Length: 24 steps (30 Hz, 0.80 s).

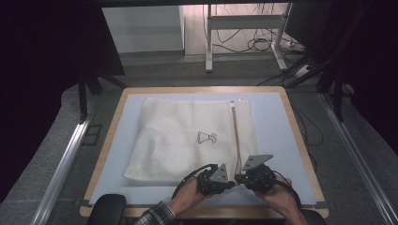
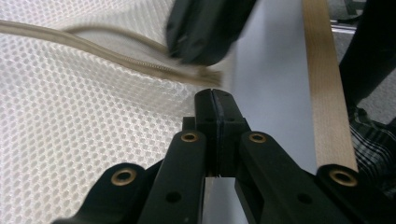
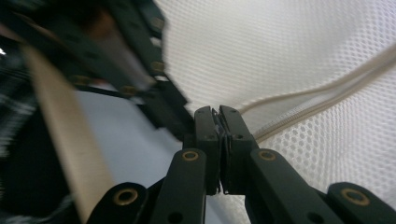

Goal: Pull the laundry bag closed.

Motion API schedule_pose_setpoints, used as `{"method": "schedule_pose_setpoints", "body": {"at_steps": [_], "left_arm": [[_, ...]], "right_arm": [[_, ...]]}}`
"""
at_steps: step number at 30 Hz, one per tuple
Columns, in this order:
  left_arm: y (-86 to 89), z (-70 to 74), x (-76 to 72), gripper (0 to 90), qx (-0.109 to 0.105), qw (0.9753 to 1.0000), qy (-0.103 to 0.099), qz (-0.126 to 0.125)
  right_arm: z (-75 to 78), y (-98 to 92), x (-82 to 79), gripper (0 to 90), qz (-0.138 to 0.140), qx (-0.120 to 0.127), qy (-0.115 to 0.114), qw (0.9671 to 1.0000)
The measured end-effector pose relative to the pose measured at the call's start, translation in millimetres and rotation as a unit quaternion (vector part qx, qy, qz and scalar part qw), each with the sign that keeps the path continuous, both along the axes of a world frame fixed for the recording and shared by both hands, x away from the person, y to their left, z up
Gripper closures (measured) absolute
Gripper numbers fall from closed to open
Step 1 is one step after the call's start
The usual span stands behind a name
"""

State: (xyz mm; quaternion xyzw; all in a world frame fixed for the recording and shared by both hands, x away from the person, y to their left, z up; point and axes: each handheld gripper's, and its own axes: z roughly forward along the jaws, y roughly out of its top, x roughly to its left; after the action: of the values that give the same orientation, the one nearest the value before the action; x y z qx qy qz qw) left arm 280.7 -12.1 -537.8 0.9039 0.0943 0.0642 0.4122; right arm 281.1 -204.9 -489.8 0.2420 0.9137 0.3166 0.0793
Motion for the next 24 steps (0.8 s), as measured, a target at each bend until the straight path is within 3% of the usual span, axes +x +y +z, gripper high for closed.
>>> {"method": "schedule_pose_setpoints", "body": {"at_steps": [3, 5, 8, 11, 15, 18, 24], "left_arm": [[-1.6, 1.9, -3.1, 89.5, -0.017, 0.9998, -0.008, -0.002], [-4.4, 2.1, -4.7, 85.7, -0.022, 0.9997, -0.001, -0.006], [-7.1, -0.3, -4.6, 89.4, -0.002, 1.0, -0.005, -0.007], [-7.7, -0.8, -3.9, 90.0, -0.003, 1.0, 0.003, -0.008], [-8.3, -1.1, -3.9, 90.0, 0.0, 0.9999, 0.006, -0.011], [-8.4, -1.2, -3.5, 90.0, -0.001, 0.9999, 0.009, -0.012], [-8.0, -0.9, -3.1, 90.0, 0.001, 0.9999, 0.008, -0.014]], "right_arm": [[4.4, -6.3, -0.5, 87.2, 0.004, 0.025, 0.007, 0.9997], [2.8, -5.0, 1.1, 87.1, 0.002, 0.019, 0.01, 0.9998], [0.6, -1.6, 2.3, 87.1, 0.0, 0.007, 0.01, 0.9999], [-1.1, 0.3, 3.7, 87.1, -0.006, -0.001, 0.007, 1.0], [-2.5, 2.3, 7.6, 87.2, -0.022, -0.014, -0.017, 0.9995], [-0.3, -0.7, 13.7, 87.2, -0.035, -0.011, -0.027, 0.999], [-2.9, -1.7, 22.9, 87.1, -0.028, -0.005, -0.016, 0.9995]]}}
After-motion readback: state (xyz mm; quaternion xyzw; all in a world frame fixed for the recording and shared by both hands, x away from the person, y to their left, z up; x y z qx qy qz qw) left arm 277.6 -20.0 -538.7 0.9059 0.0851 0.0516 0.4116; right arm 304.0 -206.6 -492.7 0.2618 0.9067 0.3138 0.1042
